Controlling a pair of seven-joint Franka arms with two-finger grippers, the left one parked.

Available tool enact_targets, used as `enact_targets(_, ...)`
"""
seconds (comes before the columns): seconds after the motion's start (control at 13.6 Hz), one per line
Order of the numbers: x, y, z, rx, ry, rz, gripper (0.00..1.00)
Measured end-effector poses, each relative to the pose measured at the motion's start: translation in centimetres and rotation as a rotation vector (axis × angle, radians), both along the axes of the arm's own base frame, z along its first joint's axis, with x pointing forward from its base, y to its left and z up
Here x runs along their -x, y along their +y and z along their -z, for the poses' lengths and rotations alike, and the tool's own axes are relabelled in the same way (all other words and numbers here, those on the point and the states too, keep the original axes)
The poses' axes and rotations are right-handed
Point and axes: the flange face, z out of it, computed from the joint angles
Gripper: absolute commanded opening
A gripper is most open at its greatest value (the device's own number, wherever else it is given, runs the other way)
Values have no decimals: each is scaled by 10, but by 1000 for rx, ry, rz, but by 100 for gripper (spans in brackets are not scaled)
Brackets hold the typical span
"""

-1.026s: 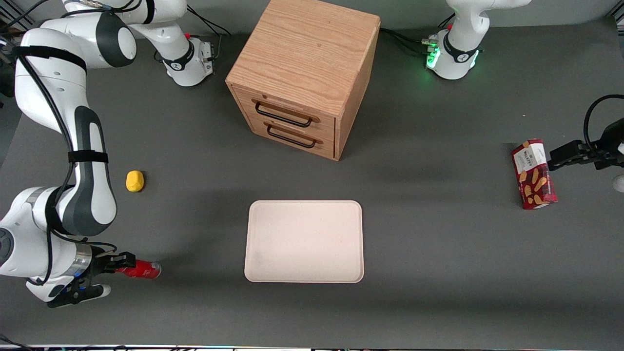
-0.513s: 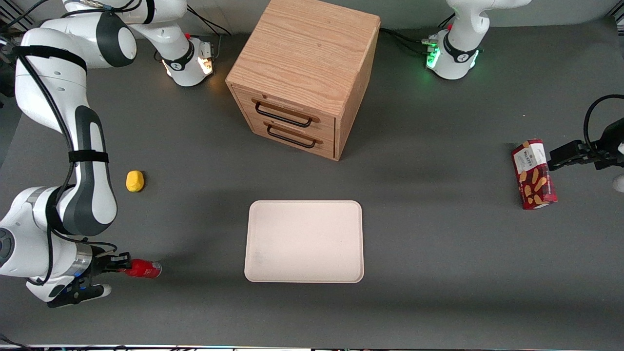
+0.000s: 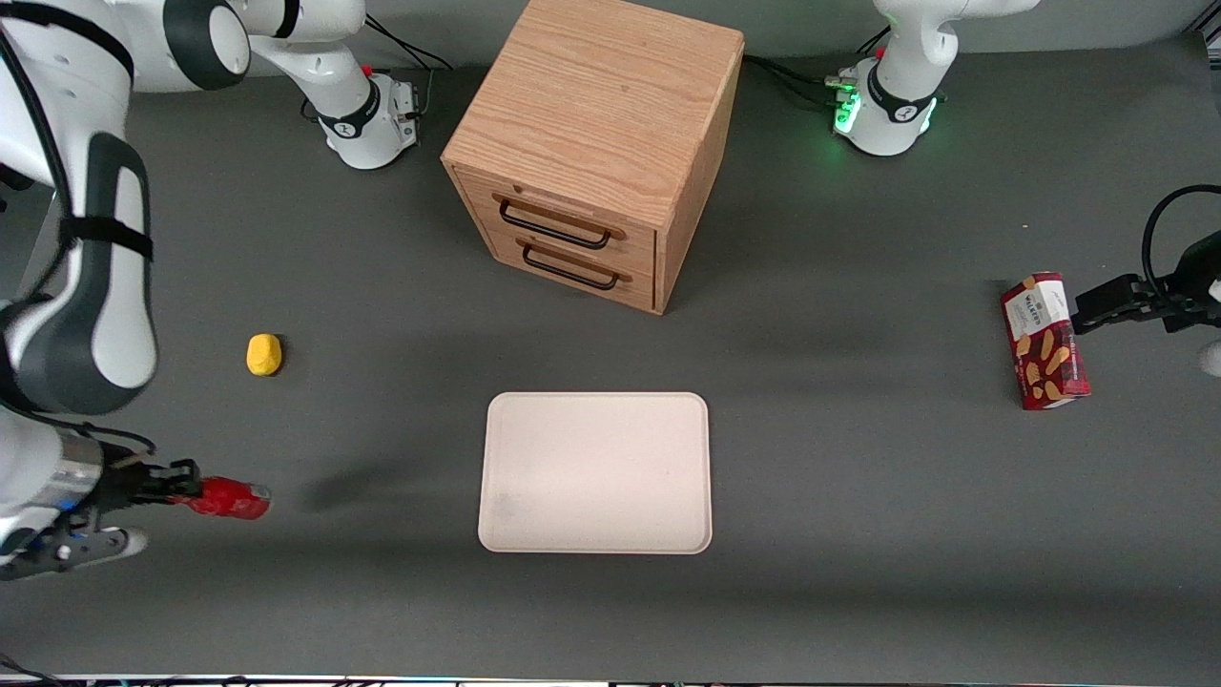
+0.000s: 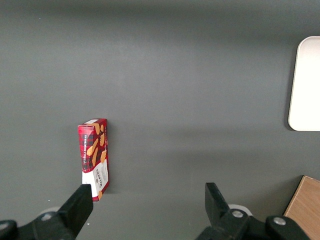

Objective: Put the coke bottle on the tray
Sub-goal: 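Lift the bottle and carry it over the white tray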

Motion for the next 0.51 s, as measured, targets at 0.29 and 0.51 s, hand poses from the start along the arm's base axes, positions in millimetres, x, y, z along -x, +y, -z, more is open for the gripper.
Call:
enact_targets(0.29,39,-5,-94,29,-20,-31,0)
enact_targets(0.51,67,-3,-140,27,-24,-36,0)
